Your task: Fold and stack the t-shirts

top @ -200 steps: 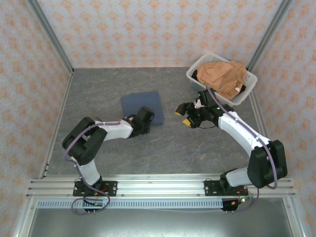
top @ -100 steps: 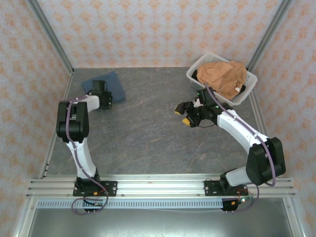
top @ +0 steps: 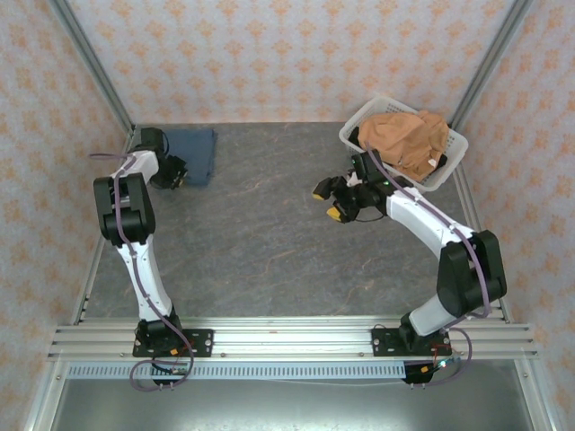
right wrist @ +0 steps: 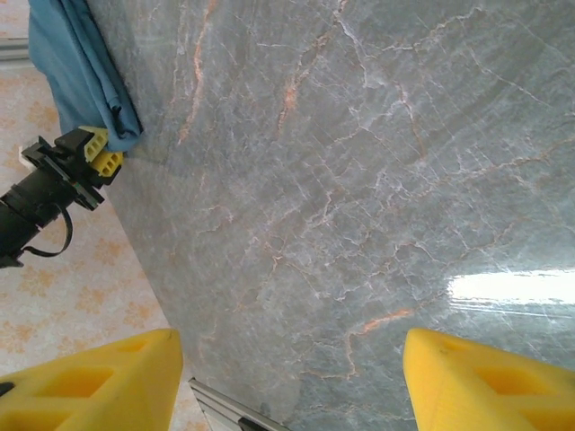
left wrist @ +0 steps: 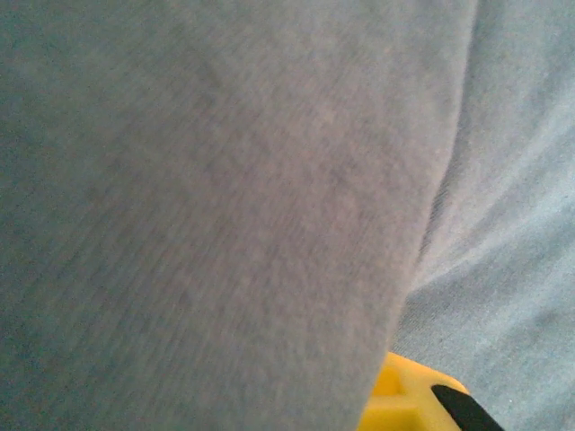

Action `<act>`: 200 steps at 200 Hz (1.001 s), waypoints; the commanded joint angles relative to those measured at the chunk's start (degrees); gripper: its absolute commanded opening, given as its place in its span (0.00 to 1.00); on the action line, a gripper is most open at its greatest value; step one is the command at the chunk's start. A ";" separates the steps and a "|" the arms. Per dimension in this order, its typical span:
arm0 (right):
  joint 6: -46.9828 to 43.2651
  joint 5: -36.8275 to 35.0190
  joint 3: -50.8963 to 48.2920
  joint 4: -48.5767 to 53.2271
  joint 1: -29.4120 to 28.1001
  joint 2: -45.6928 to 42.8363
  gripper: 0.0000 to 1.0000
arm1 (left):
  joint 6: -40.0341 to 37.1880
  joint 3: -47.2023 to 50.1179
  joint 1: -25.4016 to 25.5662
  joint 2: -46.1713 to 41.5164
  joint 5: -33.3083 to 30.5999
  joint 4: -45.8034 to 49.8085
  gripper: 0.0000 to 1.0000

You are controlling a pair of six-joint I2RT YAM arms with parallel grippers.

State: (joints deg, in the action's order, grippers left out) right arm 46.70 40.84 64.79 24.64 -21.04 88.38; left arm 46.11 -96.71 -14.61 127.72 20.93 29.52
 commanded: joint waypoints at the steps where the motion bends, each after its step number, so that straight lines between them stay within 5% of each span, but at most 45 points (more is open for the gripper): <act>1: 0.30 0.93 2.22 -1.97 0.35 0.62 0.66 | -1.29 -4.14 -0.10 4.26 -0.43 5.15 0.18; 27: 2.11 0.49 1.19 -9.14 0.37 -2.25 0.66 | -1.11 -8.40 -0.44 5.29 -2.38 7.56 0.26; 71: 2.99 -5.51 -5.55 -25.22 0.27 -10.72 0.67 | -0.87 0.34 0.09 -6.48 -4.30 3.84 0.66; 90: 1.91 -7.89 -7.95 -29.49 0.27 -14.29 0.69 | 0.49 8.53 0.61 -15.70 -3.51 0.52 0.99; 124: -1.42 -11.40 -8.19 -28.75 0.33 -18.65 0.77 | 1.47 19.36 4.67 -32.46 -7.03 2.66 1.00; 137: -3.19 -12.18 -6.21 -24.39 0.37 -19.50 0.88 | 1.71 22.03 6.56 -37.26 -8.90 4.88 1.00; 142: -3.94 -12.33 -5.17 -22.15 0.47 -19.69 1.00 | 1.58 22.90 7.31 -39.10 -9.81 5.64 1.00; 175: -8.60 -16.98 0.58 -4.62 1.62 -20.22 0.99 | 0.65 28.48 12.04 -53.15 -21.70 10.96 1.00; 200: -14.27 -27.94 -0.59 2.38 2.20 -25.71 0.99 | 2.48 31.63 16.38 -61.84 -35.94 16.55 1.00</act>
State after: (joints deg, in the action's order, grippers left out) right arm 39.83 24.18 63.53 15.40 -19.64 68.07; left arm 47.03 -67.90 -1.30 72.36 2.37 37.76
